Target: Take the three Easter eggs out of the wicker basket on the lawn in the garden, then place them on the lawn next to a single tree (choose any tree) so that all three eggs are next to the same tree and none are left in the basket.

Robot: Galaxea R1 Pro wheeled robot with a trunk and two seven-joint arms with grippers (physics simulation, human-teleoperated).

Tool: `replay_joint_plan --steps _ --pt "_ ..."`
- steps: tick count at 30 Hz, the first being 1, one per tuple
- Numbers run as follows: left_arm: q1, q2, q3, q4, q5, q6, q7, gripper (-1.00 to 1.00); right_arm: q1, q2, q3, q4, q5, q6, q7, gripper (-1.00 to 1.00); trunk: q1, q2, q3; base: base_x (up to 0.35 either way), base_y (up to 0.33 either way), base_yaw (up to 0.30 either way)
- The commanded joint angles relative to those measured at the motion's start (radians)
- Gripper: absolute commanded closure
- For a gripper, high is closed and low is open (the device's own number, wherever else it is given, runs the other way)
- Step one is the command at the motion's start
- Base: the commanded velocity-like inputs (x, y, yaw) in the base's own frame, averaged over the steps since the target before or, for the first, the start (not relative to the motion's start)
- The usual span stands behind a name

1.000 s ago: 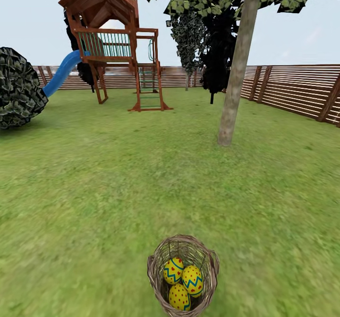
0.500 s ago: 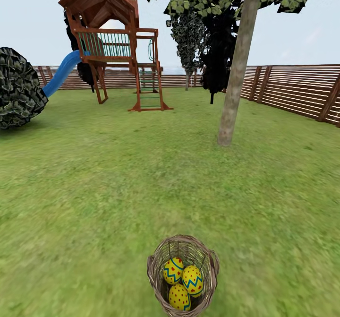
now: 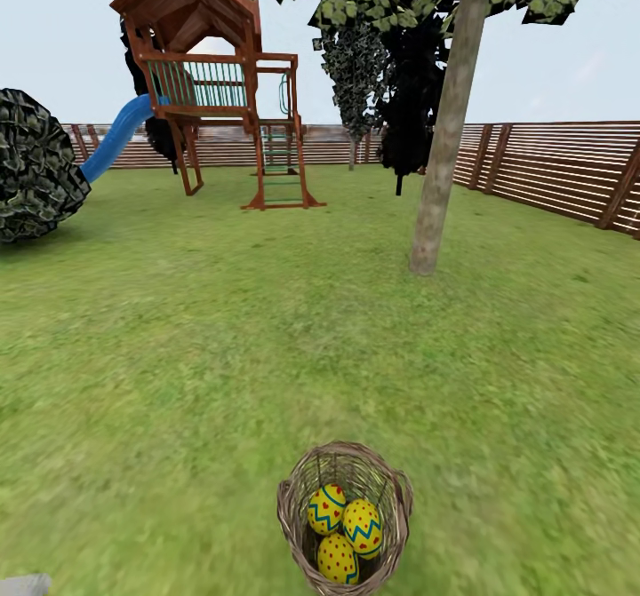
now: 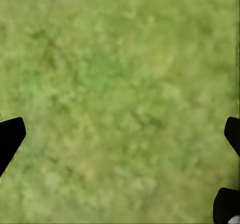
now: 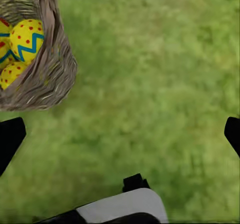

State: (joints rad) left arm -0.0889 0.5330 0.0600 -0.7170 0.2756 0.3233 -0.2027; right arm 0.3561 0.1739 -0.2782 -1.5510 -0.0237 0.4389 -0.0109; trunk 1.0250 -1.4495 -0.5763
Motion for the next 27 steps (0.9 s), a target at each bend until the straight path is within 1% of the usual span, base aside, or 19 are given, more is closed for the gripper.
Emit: replay_joint_plan --steps 1,2,3,5,6,8,9,12,13,14,17,18,27 --pt "0.0 0.004 0.003 -0.027 0.007 0.032 -0.004 -1.0 -0.001 0.001 0.013 -0.009 -0.004 0.021 -0.004 -1.0 0.0 -0.001 -0.001 0.0 0.0 0.0" --pt "0.0 0.007 0.003 -0.051 0.007 0.055 -0.005 -1.0 -0.002 0.001 0.024 -0.014 -0.005 0.034 -0.01 -1.0 0.0 -0.001 -0.001 0.0 0.0 0.0" --pt "-0.001 0.012 0.004 -0.1 0.008 0.099 -0.007 -1.0 -0.005 0.001 0.042 -0.022 -0.008 0.051 -0.034 -1.0 0.0 -0.001 -0.001 0.0 0.0 0.0" --pt "-0.001 0.015 0.008 -0.15 0.007 0.14 -0.007 -1.0 -0.012 0.001 0.057 -0.027 -0.01 0.063 -0.078 -1.0 0.0 -0.001 -0.001 0.0 0.0 0.0" --pt "-0.001 0.017 0.029 -0.198 0.007 0.177 -0.008 -1.0 -0.035 0.001 0.077 -0.03 -0.013 0.071 -0.141 -1.0 0.0 -0.001 -0.001 0.0 0.0 0.0" --pt "0.001 0.018 0.071 -0.247 0.008 0.216 -0.009 -1.0 -0.067 0.001 0.105 -0.032 -0.017 0.078 -0.215 -1.0 0.0 -0.001 -0.001 0.0 0.0 0.0" --pt "0.004 0.016 0.124 -0.298 0.008 0.25 -0.01 -1.0 -0.099 0.001 0.144 -0.033 -0.019 0.095 -0.286 -1.0 0.0 -0.001 -0.001 0.0 0.0 0.0" --pt "0.009 0.014 0.199 -0.365 0.005 0.278 -0.011 -1.0 -0.132 0.001 0.233 -0.034 -0.021 0.145 -0.366 -1.0 0.0 -0.001 -0.001 0.0 0.0 0.0" --pt "0.014 0.013 0.231 -0.394 0.003 0.289 -0.012 -1.0 -0.15 0.0 0.292 -0.034 -0.021 0.173 -0.4 -1.0 0.0 -0.001 -0.001 0.0 0.0 0.0" --pt "0.028 0.011 0.266 -0.426 0.002 0.297 -0.016 -1.0 -0.195 0.0 0.361 -0.035 -0.023 0.208 -0.434 -1.0 0.0 -0.001 -0.001 0.0 0.0 0.0" --pt "0.034 0.011 0.279 -0.436 0.001 0.3 -0.019 -1.0 -0.221 0.001 0.387 -0.035 -0.024 0.226 -0.446 -1.0 0.0 -0.001 -0.001 0.0 0.0 0.0" --pt "0.037 0.01 0.286 -0.44 0.001 0.3 -0.02 -1.0 -0.24 0.001 0.399 -0.035 -0.024 0.238 -0.452 -1.0 0.0 -0.001 -0.001 0.0 0.0 0.0" --pt "0.04 0.01 0.293 -0.437 -0.004 0.279 -0.021 -1.0 -0.27 0.001 0.412 -0.035 -0.026 0.245 -0.459 -1.0 0.0 -0.001 -0.001 0.0 0.0 0.0"
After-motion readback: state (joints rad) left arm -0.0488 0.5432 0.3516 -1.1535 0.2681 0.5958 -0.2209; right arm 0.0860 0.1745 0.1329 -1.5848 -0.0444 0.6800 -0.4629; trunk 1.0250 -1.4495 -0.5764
